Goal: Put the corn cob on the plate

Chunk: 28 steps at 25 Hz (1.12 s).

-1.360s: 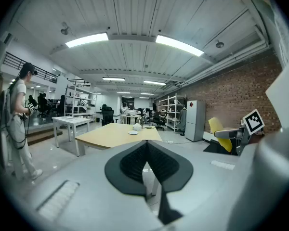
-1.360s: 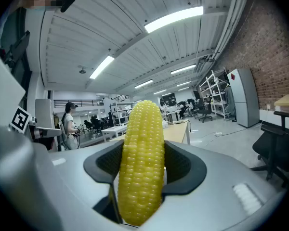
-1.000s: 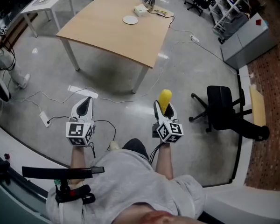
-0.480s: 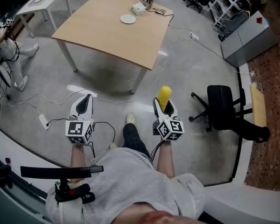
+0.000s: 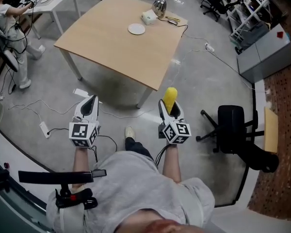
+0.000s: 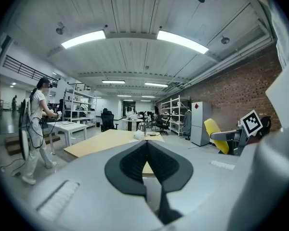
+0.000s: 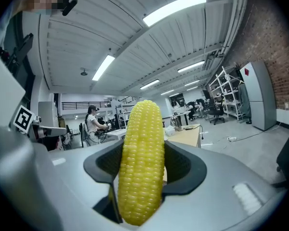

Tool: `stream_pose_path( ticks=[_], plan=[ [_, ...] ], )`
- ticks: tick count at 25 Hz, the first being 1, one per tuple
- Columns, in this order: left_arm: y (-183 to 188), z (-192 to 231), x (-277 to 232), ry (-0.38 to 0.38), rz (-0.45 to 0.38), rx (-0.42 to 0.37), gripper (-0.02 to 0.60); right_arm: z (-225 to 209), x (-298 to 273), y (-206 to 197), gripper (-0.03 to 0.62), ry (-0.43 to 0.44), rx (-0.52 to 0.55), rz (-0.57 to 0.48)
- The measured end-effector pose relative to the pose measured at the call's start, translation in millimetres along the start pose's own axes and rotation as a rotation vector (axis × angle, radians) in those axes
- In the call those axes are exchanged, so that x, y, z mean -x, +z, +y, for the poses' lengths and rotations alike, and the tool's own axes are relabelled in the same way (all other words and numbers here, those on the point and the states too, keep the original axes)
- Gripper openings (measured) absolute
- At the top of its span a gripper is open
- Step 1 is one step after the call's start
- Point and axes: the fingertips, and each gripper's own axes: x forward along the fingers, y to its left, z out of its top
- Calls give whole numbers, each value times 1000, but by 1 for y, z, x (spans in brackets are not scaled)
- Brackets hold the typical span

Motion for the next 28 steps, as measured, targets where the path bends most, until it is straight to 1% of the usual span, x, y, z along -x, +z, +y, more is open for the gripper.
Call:
stream_pose_path(
  ticks=[7, 15, 20, 28],
  plan=[
    [14, 8, -65, 53, 5, 3, 20, -42, -62, 17, 252, 42, -2, 17],
    [26, 9, -121, 91, -9, -7, 20, -80, -117, 32, 252, 83, -6, 12],
    [30, 15, -135, 112, -6, -8, 20, -85, -141, 37, 252, 106, -8, 17],
    [25, 28, -156, 134, 13, 0, 20, -87, -173, 27, 252, 136, -6, 60]
  ],
)
